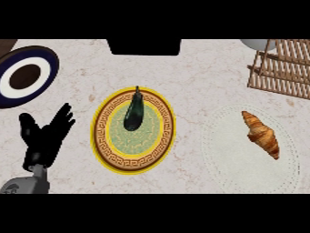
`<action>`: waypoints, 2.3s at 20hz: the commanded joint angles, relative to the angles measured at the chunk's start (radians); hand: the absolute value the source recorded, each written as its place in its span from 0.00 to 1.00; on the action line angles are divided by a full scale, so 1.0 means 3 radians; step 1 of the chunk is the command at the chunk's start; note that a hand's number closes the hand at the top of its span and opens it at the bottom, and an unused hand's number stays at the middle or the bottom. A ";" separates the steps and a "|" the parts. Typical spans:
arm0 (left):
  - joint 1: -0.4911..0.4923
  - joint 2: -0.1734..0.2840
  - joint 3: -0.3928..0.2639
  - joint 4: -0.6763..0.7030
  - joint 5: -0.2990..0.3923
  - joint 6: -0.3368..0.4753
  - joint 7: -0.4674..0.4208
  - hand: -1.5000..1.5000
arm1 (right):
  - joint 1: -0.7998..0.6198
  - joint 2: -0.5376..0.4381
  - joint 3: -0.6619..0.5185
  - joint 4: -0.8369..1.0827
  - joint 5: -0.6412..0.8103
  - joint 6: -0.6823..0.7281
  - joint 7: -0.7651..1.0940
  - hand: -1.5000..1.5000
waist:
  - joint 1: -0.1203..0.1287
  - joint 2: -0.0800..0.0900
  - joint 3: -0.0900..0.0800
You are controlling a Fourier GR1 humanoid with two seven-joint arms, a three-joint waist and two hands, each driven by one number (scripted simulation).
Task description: Pick the bell pepper from the placemat and place it in the tiered shelf
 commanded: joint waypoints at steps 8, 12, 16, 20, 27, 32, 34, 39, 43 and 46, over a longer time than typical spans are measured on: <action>-0.0165 -0.0113 -0.0071 0.0096 -0.0038 0.0038 0.0203 0.50 | -0.0577 -0.0081 0.0500 0.1398 0.0598 -0.0296 -0.1007 1.00 | 0.0046 0.0038 -0.0015; -0.0036 -0.0144 -0.0077 0.0130 -0.0138 0.0114 0.0099 0.50 | -0.0536 -0.0081 0.0467 0.1809 0.0738 -0.0572 -0.1418 1.00 | 0.0030 0.0037 -0.0012; -0.0043 -0.0142 -0.0096 0.0108 -0.0124 0.0049 0.0094 0.50 | -0.0704 -0.0017 0.0541 0.2110 0.0896 -0.0780 -0.1594 1.00 | 0.0051 0.0046 -0.0011; -0.0056 -0.0049 0.0022 0.0182 -0.0059 -0.0041 0.0061 0.50 | -0.0863 -0.0081 0.0535 0.2322 0.0953 -0.0789 -0.1731 1.00 | 0.0020 0.0032 -0.0012; -0.0057 0.0050 0.0107 0.0147 0.0007 -0.0134 0.0121 0.50 | -0.1046 -0.0027 0.0496 0.2732 0.0998 -0.0876 -0.2043 1.00 | 0.0047 0.0043 -0.0011; -0.0124 -0.0013 0.0068 0.0034 -0.0041 -0.0024 0.0264 0.50 | -0.0864 0.0019 0.0644 0.2748 0.1189 -0.1049 -0.2252 1.00 | 0.0009 0.0029 -0.0010; -0.0124 -0.0110 0.0023 0.0139 -0.0093 0.0028 0.0188 0.50 | -0.1116 -0.0061 0.0687 0.2778 0.1238 -0.0826 -0.2065 1.00 | 0.0007 0.0027 -0.0013; 0.0013 -0.0063 0.0021 -0.0011 -0.0029 -0.0085 0.0205 0.50 | -0.1101 -0.0190 0.0041 0.3112 0.0711 -0.1097 -0.1953 0.00 | 0.0047 0.0047 -0.0005; 0.0067 -0.0020 0.0088 0.0025 -0.0007 -0.0141 0.0060 0.50 | -0.1255 -0.0134 -0.0127 0.3164 0.0523 -0.0992 -0.1783 0.00 | 0.0046 0.0038 -0.0009; 0.0080 -0.0027 0.0072 0.0019 -0.0024 -0.0142 0.0058 0.50 | -0.1278 -0.0222 -0.0330 0.3213 0.0335 -0.0990 -0.1763 0.00 | 0.0048 0.0043 -0.0007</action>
